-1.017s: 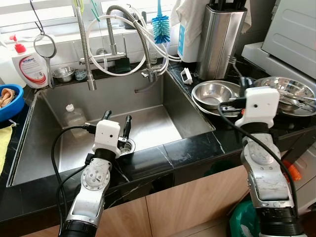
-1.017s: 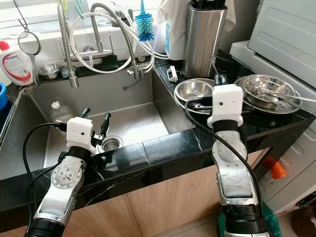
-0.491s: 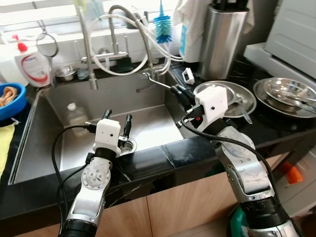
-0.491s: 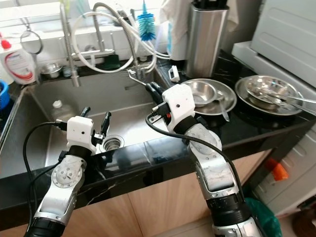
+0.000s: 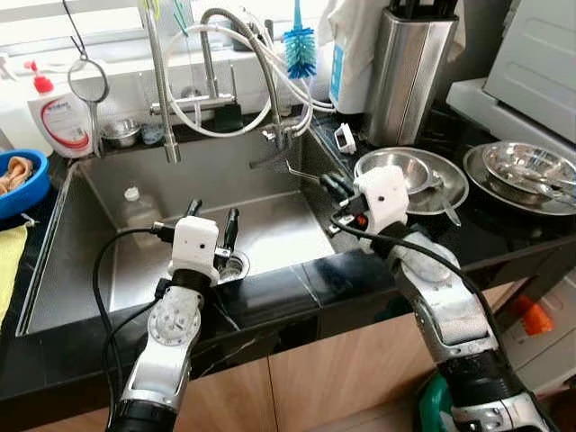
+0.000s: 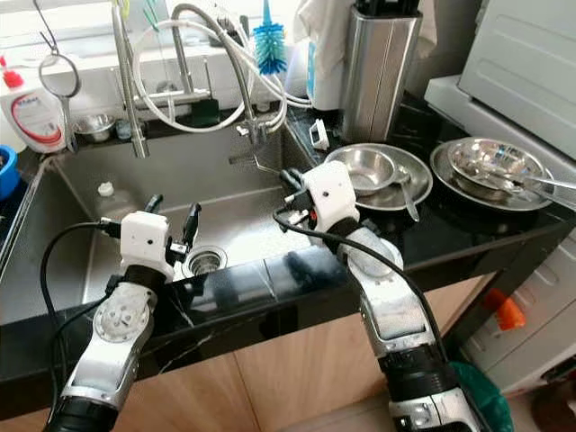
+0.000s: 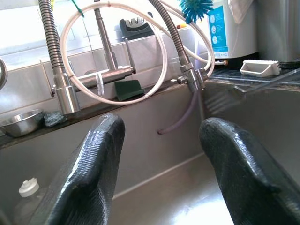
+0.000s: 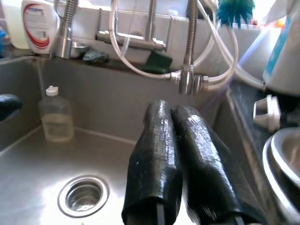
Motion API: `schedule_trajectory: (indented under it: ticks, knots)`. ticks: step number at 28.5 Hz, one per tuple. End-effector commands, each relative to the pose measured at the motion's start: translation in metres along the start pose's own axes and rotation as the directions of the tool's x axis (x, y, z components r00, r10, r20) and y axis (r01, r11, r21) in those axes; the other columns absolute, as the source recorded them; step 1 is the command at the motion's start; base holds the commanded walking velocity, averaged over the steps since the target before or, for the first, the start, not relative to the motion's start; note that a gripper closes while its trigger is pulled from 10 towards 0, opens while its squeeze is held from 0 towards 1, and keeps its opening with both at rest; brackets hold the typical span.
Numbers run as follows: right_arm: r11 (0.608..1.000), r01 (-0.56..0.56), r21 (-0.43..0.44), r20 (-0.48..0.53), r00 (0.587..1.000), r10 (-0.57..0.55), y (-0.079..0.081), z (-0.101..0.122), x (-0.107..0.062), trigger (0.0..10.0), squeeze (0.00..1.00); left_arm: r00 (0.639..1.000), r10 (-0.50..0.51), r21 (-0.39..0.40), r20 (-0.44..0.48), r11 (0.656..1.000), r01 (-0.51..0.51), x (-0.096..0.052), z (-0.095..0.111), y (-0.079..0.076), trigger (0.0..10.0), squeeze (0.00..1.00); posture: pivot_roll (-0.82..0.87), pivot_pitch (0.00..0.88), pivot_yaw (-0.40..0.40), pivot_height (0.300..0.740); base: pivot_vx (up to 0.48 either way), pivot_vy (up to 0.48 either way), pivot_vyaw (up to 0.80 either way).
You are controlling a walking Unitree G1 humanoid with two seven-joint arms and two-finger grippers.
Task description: Kitchen organization
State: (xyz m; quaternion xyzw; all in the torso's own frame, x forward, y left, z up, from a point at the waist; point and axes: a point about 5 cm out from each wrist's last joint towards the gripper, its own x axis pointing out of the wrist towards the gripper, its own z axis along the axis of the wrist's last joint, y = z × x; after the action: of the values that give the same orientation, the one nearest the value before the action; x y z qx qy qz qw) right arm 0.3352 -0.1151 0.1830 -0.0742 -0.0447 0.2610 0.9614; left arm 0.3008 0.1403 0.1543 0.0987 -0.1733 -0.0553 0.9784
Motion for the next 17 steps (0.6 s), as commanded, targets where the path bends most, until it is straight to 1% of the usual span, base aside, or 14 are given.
schedule_trajectory:
  ticks: [1, 3, 4, 5, 6, 8, 10, 17]
  knots:
    - [0.999, 0.02, 0.044, -0.009, 1.0, -0.02, -0.005, -0.001, 0.0, 10.0, 0.0, 1.0, -0.005, 0.017, -0.004, 1.0, 0.005, -0.002, -0.001, 0.0, 10.0, 0.0, -0.08, 0.0, 0.047, 0.74, 0.0, 0.0, 0.0]
    - [0.998, 0.034, 0.051, -0.024, 0.999, -0.033, -0.007, -0.003, 0.0, 10.0, 0.0, 1.0, -0.005, 0.016, -0.003, 1.0, 0.006, -0.002, -0.001, 0.0, 10.0, 0.0, -0.08, 0.0, 0.045, 0.74, 0.0, 0.0, 0.0]
    - [0.997, 0.047, 0.064, -0.053, 0.998, -0.044, -0.009, -0.009, 0.0, 10.0, 0.0, 1.0, -0.006, 0.017, -0.003, 1.0, 0.006, -0.002, -0.001, 0.0, 10.0, 0.0, -0.08, 0.0, 0.046, 0.74, 0.0, 0.0, 0.0]
    - [0.997, 0.047, 0.064, -0.053, 0.998, -0.044, -0.009, -0.009, 0.0, 10.0, 0.0, 1.0, -0.006, 0.017, -0.003, 1.0, 0.006, -0.002, -0.001, 0.0, 10.0, 0.0, -0.08, 0.0, 0.046, 0.74, 0.0, 0.0, 0.0]
    - [0.997, 0.052, 0.064, -0.077, 0.996, -0.047, -0.008, -0.013, -0.001, 10.0, 0.0, 1.0, -0.007, 0.017, -0.003, 1.0, 0.007, -0.002, -0.001, 0.0, 10.0, 0.0, -0.08, 0.0, 0.046, 0.74, 0.0, 0.0, 0.0]
    - [0.997, 0.054, 0.061, -0.083, 0.995, -0.049, -0.008, -0.014, -0.001, 10.0, 0.0, 1.0, -0.007, 0.017, -0.004, 1.0, 0.007, -0.003, -0.001, 0.0, 10.0, 0.0, -0.08, 0.0, 0.046, 0.74, 0.0, 0.0, 0.0]
    - [0.994, 0.077, 0.083, -0.104, 0.992, -0.069, -0.009, -0.018, -0.001, 10.0, 0.0, 1.0, -0.01, 0.019, -0.005, 1.0, 0.01, -0.003, -0.001, 0.001, 10.0, 0.0, -0.08, 0.0, 0.049, 0.74, 0.0, 0.0, 0.0]
    - [0.992, 0.089, 0.091, -0.115, 0.99, -0.079, -0.009, -0.021, -0.001, 10.0, 0.0, 1.0, -0.016, 0.021, -0.002, 1.0, 0.016, -0.002, 0.0, 0.0, 10.0, 0.0, -0.07, 0.0, 0.052, 0.74, 0.0, 0.0, 0.0]
